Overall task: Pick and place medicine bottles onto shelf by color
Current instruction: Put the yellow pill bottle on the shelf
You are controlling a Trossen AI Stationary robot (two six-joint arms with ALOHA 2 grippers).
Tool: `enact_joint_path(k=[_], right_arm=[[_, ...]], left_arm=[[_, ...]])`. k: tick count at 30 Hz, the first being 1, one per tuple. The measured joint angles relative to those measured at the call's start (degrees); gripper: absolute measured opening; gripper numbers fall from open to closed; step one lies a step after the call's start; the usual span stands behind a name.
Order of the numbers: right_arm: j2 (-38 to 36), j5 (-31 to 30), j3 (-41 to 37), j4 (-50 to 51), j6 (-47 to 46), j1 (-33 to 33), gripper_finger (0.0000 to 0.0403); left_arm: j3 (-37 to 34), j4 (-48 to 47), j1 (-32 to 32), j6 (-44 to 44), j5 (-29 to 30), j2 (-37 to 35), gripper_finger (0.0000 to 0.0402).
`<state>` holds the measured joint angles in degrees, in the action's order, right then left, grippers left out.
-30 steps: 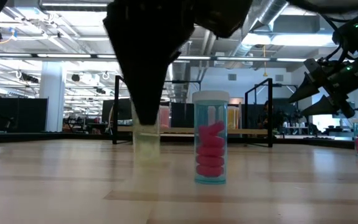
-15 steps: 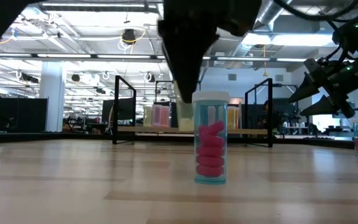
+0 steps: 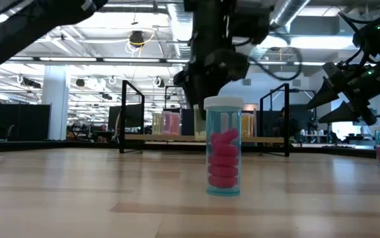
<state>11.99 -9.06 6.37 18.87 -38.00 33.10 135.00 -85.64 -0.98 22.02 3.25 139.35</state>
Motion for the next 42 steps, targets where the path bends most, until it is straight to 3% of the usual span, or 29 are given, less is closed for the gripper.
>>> enact_joint_path(k=[9, 23, 42], right_arm=[[0.0, 0.0, 0.0, 0.0, 0.0, 0.0, 0.0305], [0.0, 0.0, 0.0, 0.0, 0.0, 0.0, 0.0305], [0.0, 0.0, 0.0, 0.0, 0.0, 0.0, 0.0305]], left_arm=[[0.0, 0.0, -9.5, 6.5, -4.1, 0.0, 0.012], [0.0, -2.4, -16.3, -5.0, -5.4, -1.0, 0.012], [0.0, 7.2, -19.2, -17.7, 1.1, -3.4, 0.012]])
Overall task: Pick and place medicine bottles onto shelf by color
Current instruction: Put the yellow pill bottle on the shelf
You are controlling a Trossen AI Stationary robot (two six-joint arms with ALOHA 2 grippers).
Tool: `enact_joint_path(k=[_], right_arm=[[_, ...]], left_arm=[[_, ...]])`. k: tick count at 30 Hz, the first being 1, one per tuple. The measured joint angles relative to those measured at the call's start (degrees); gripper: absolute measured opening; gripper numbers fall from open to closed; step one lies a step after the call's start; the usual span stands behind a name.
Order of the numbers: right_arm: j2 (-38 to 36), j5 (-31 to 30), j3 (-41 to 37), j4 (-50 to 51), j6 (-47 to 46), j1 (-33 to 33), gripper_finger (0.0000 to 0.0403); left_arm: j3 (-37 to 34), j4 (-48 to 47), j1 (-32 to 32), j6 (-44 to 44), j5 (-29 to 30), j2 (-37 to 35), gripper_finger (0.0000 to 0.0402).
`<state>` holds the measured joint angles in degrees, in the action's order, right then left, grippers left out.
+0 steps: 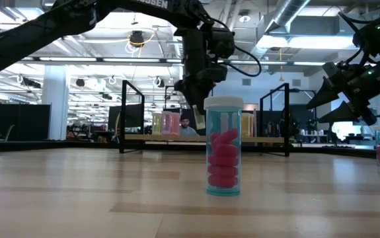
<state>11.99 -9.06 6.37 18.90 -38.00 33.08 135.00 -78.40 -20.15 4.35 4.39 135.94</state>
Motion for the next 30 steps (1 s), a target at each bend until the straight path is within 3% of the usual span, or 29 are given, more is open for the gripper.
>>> enact_joint_path(k=[30], right_arm=[[0.0, 0.0, 0.0, 0.0, 0.0, 0.0, 0.0305]], left_arm=[[0.0, 4.3, -9.9, -13.4, -3.1, 0.0, 0.012]])
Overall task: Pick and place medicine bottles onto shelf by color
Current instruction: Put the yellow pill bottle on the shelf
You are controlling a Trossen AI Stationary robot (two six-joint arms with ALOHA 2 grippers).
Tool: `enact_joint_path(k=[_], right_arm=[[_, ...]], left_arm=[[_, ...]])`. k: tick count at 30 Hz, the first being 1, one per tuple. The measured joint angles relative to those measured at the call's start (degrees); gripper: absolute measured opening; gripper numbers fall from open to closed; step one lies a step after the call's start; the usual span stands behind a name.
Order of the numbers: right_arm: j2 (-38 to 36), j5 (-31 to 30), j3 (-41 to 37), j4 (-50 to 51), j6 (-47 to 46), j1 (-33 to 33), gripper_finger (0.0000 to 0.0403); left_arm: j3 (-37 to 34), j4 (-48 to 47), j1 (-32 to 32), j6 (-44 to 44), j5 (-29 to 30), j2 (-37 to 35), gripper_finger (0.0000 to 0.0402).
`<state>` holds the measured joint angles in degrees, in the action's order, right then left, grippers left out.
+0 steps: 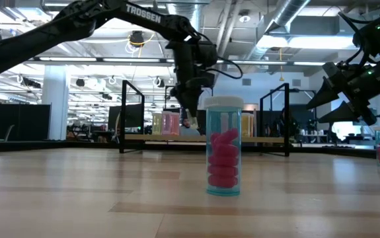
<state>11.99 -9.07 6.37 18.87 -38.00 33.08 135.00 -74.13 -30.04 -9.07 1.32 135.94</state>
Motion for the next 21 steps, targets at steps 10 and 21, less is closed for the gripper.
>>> enact_joint_path(k=[10, 21], right_arm=[[0.0, 0.0, 0.0, 0.0, 0.0, 0.0, 0.0305], [0.0, 0.0, 0.0, 0.0, 0.0, 0.0, 0.0305]], left_arm=[[-1.7, 0.9, -1.1, -1.0, 0.1, 0.0, 0.012], [-2.1, 3.6, -1.8, 0.5, 1.5, 0.1, 0.0121]])
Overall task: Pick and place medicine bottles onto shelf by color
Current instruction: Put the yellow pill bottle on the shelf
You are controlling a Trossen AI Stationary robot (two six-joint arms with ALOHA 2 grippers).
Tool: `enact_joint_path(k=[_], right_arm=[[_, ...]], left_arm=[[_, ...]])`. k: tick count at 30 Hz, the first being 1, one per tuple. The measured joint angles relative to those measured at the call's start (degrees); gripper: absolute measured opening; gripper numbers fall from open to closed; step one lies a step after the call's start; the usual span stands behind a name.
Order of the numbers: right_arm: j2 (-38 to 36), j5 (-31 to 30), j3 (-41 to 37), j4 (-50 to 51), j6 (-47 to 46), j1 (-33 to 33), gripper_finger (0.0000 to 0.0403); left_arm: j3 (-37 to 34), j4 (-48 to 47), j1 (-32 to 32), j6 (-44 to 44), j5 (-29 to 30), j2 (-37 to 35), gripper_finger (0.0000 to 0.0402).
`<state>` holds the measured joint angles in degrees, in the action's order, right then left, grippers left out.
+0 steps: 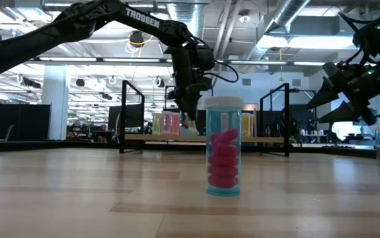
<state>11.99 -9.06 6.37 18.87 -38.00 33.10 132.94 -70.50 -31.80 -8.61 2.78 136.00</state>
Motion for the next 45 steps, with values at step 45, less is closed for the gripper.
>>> enact_joint_path(k=[45], right_arm=[[0.0, 0.0, 0.0, 0.0, 0.0, 0.0, 0.0305]], left_arm=[[0.0, -0.7, 0.4, 6.2, 0.6, 0.0, 0.012]])
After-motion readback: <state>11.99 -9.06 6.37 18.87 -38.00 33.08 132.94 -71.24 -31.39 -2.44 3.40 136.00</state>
